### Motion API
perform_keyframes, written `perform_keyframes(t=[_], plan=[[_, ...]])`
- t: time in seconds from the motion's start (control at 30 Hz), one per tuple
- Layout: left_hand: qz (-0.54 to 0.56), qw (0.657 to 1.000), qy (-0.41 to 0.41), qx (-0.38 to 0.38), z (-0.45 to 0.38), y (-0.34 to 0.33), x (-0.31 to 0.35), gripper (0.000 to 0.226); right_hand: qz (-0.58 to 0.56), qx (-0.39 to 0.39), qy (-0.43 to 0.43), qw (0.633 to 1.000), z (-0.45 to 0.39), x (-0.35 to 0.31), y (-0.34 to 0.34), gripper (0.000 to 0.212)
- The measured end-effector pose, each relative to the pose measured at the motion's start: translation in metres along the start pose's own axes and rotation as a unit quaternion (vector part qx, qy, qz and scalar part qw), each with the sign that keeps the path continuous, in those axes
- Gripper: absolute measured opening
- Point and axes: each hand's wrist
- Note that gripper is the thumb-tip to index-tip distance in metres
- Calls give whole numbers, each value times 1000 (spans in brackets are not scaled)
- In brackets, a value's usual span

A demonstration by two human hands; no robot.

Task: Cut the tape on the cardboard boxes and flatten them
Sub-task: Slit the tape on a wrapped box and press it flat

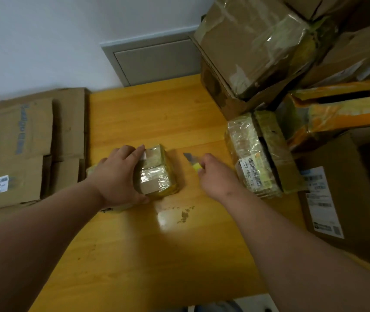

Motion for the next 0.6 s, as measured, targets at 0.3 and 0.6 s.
perform_keyframes(t=[0.3, 0.6], plan=[[-8, 999, -1, 39, 4, -10, 6, 127, -276, -31, -39, 960, -3, -16, -6, 21], [-4, 999, -2, 45, 6, -9, 9, 123, -214, 3, 5, 977, -10, -16, -19, 22]])
Point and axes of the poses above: each hand's wrist, its own z-axis away from the middle knuckle, its own y-axis out of the back of the hand, x = y × z, and after that the axes turned 14 degrees about -z, right-handed
